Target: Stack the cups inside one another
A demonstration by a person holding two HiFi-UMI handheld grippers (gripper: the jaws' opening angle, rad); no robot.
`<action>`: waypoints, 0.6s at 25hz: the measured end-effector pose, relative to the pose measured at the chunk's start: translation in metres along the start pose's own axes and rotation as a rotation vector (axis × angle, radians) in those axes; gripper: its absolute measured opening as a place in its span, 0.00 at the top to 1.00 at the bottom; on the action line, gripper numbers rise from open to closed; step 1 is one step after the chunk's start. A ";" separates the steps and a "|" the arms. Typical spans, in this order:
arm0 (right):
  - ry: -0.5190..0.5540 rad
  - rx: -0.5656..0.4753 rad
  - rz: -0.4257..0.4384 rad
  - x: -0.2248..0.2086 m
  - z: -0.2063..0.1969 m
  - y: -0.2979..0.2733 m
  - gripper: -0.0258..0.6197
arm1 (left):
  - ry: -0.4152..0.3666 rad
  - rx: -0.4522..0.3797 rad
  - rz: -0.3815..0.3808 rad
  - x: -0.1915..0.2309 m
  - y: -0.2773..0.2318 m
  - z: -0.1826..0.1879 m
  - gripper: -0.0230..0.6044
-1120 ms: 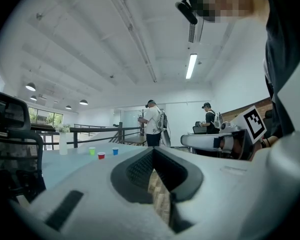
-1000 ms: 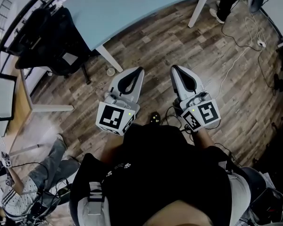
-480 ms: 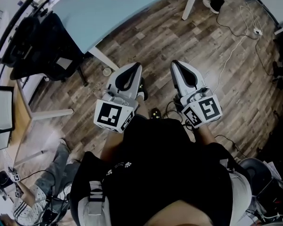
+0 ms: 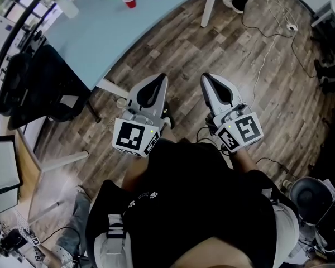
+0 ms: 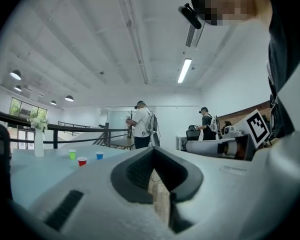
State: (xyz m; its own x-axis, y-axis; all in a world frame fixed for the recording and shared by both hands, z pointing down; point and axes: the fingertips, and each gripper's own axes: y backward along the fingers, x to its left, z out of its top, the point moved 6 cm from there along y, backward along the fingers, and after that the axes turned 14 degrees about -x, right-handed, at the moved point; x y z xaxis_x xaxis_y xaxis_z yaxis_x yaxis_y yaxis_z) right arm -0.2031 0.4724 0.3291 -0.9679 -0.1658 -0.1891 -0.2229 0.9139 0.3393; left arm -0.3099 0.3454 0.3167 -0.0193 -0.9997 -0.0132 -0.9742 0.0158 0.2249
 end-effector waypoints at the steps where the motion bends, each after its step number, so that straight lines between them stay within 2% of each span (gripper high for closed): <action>1: -0.002 0.002 -0.008 -0.003 -0.003 -0.005 0.94 | 0.004 0.000 -0.001 0.005 -0.003 -0.002 0.98; 15: 0.010 0.042 -0.005 -0.048 -0.027 -0.095 0.94 | 0.038 0.012 0.031 0.092 -0.056 -0.023 0.98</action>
State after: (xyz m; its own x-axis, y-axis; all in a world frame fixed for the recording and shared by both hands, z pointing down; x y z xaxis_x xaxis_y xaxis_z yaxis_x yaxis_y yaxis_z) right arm -0.1389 0.3838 0.3313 -0.9679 -0.1741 -0.1815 -0.2230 0.9278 0.2993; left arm -0.2521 0.2519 0.3256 -0.0416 -0.9987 0.0311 -0.9758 0.0473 0.2133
